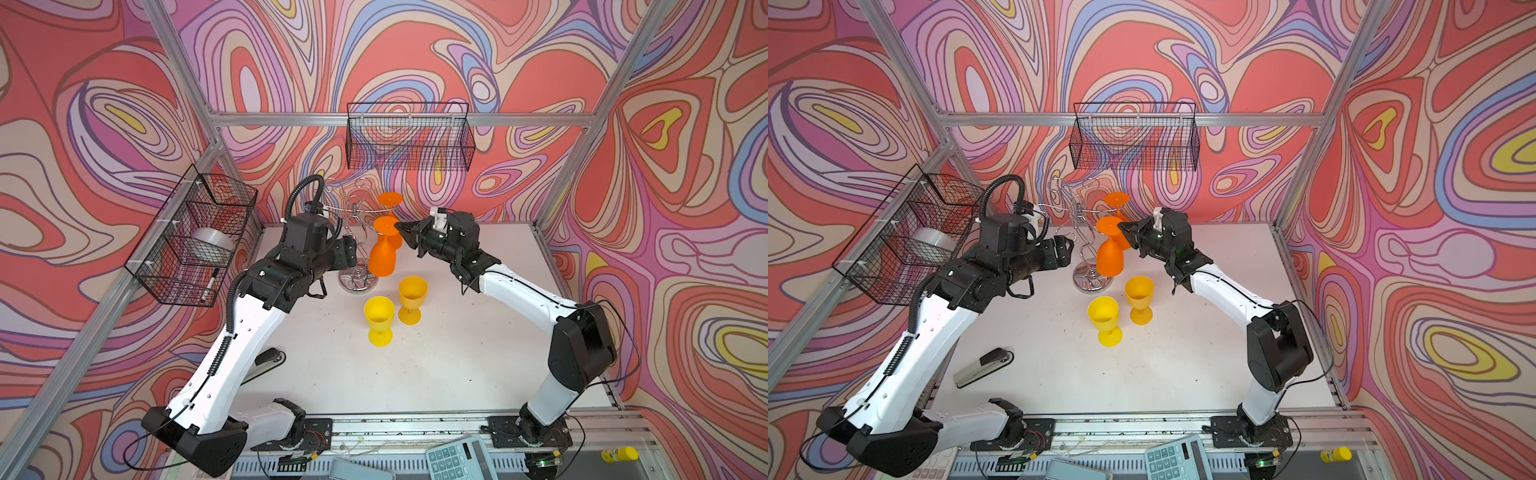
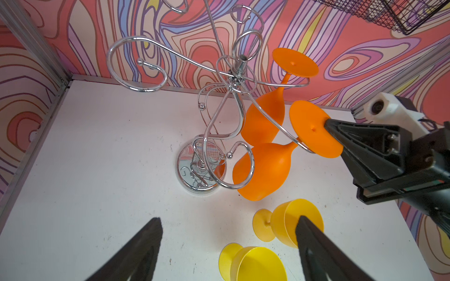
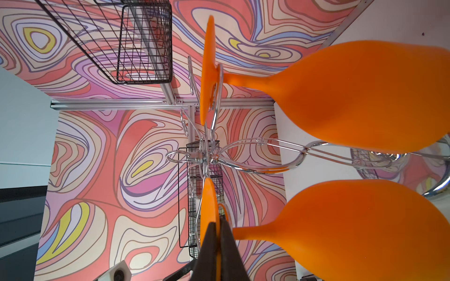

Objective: Take the wine glass off the wine glass rack
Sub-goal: 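Close the right gripper on the orange glass foot and pull it off the hook, then draw the held orange glass away from the rack with the right gripper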

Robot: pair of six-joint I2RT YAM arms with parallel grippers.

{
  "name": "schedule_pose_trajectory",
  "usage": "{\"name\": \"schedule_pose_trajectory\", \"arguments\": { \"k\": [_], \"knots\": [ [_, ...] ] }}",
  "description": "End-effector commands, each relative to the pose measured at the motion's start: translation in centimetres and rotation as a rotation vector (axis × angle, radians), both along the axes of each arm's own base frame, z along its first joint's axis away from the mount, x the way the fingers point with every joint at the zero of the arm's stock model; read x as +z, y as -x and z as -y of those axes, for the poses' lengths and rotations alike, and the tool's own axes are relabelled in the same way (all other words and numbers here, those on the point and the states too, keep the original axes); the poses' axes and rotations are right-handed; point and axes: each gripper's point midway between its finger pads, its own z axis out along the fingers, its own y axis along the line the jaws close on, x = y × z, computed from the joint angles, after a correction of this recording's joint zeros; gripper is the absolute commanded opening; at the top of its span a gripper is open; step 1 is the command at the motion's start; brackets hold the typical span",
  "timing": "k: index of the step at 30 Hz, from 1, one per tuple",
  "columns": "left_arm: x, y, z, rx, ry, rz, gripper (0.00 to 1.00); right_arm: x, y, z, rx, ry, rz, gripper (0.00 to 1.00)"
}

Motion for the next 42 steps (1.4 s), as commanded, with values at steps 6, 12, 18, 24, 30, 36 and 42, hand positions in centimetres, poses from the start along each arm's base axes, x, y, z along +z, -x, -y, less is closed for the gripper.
{"name": "schedule_pose_trajectory", "arguments": {
  "k": [6,12,18,24,30,36,42],
  "knots": [
    [0.6,0.1,0.3,-0.004,0.026,0.018,0.86,1.7,1.6,-0.1,0.003,0.021,0.057,0.00],
    [0.3,0.1,0.4,-0.004,0.028,0.014,0.86,2.1,2.1,-0.4,0.005,0.031,0.069,0.00],
    [0.3,0.1,0.4,-0.005,0.034,0.014,0.86,2.7,2.7,-1.4,0.019,0.030,0.081,0.00],
    [0.3,0.3,0.5,-0.008,0.040,0.013,0.86,2.9,2.5,-2.7,0.030,0.023,0.085,0.00],
    [0.3,0.4,0.4,-0.007,0.041,0.014,0.86,3.1,2.2,-3.5,0.033,0.018,0.090,0.00],
    [0.3,0.4,0.5,-0.012,0.045,0.013,0.86,3.1,1.5,-4.2,0.034,0.017,0.090,0.00],
    [0.4,0.5,0.4,-0.012,0.040,0.016,0.86,2.2,0.4,-4.7,0.019,0.033,0.080,0.00]
  ]
}}
